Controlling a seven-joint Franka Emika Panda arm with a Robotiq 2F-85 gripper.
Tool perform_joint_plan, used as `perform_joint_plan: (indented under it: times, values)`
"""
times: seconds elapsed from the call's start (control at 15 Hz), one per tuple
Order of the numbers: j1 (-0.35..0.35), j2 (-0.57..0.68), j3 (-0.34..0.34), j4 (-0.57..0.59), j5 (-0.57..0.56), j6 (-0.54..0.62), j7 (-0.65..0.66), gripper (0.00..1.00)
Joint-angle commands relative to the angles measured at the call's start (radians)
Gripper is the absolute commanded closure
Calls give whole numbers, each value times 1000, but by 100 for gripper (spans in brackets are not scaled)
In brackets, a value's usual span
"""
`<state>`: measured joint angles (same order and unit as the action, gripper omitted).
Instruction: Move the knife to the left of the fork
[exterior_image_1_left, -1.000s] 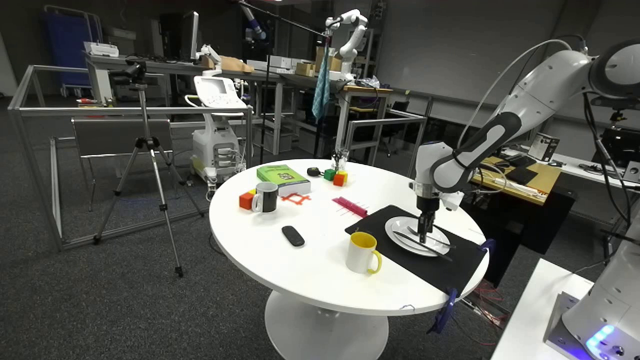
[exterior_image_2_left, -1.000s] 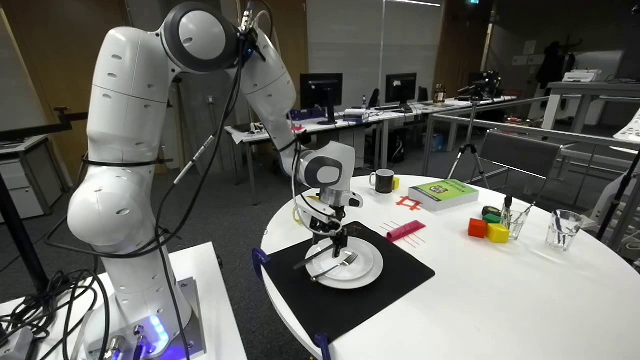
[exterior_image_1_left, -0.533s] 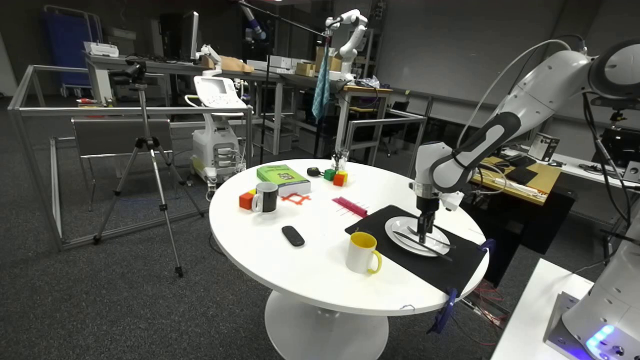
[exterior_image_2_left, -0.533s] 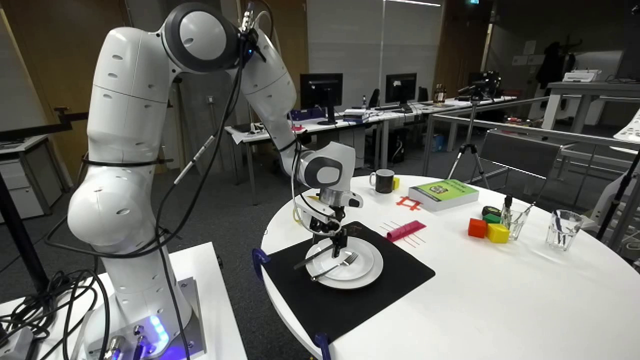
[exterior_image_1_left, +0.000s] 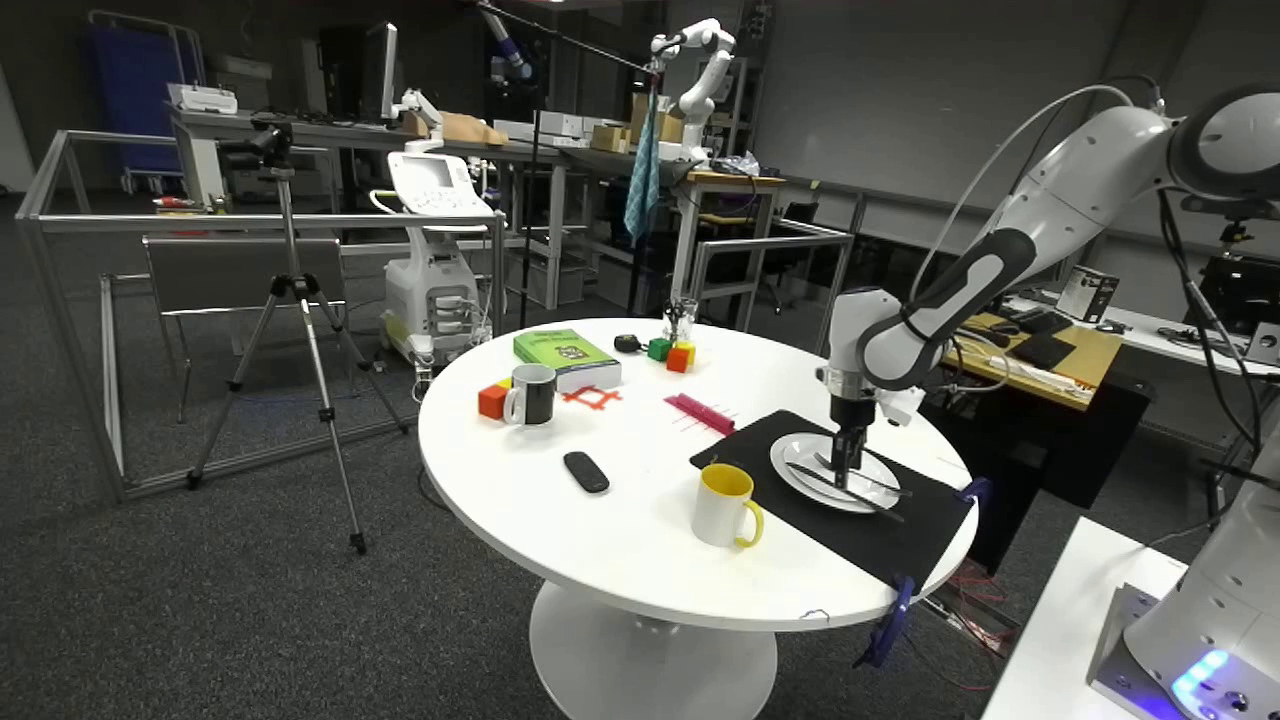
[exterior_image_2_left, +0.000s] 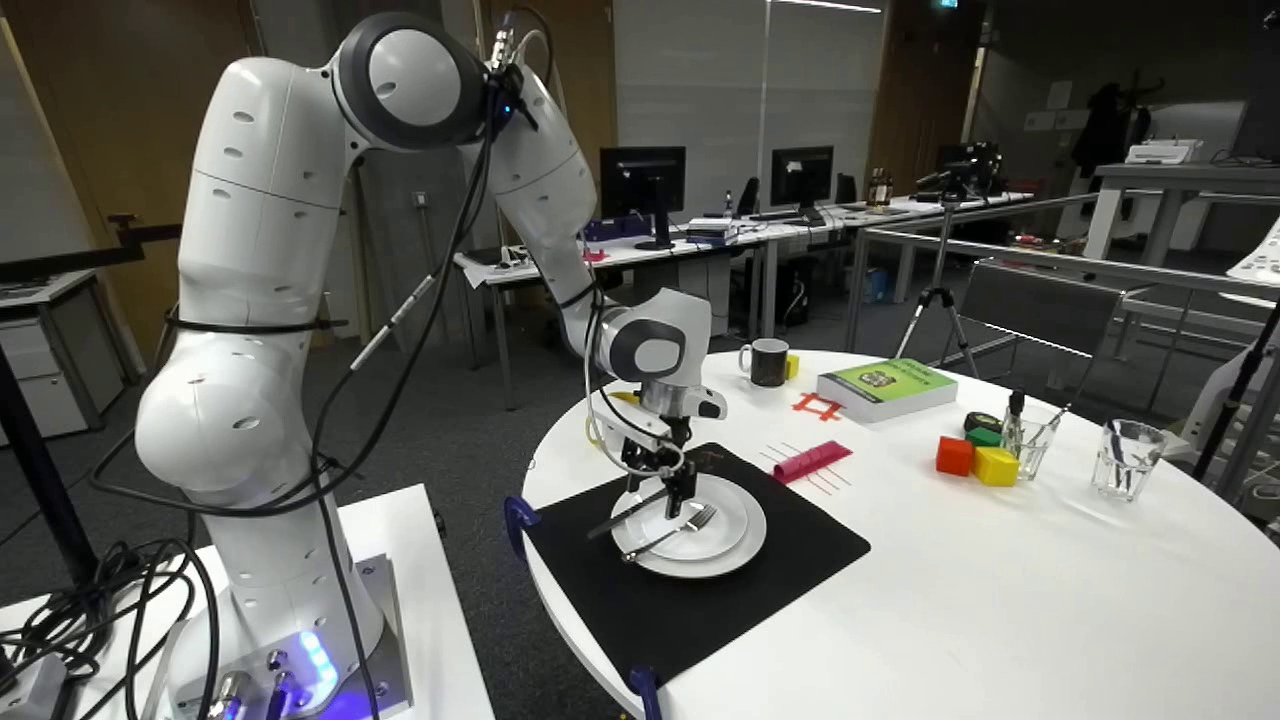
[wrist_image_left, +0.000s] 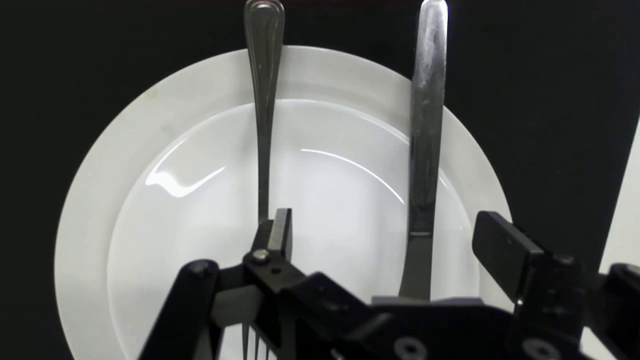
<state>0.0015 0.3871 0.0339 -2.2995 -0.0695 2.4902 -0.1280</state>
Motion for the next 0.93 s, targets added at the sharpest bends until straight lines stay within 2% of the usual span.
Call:
perform_joint_plan:
  times: [0.0, 0.27, 0.4, 0.53, 0.6, 0.67, 0.87]
  values:
    - [7, 15, -4, 17, -1, 23, 18, 4]
    - [10, 34, -5, 28, -5, 37, 21, 10]
    - [14, 45, -8, 35, -10, 41, 24, 7]
    - [16, 54, -9, 44, -13, 38, 26, 9]
    - [18, 57, -9, 47, -13, 38, 26, 16]
    - [19, 61, -9, 50, -14, 38, 27, 34]
    - [22, 66, -11, 56, -14, 39, 27, 55]
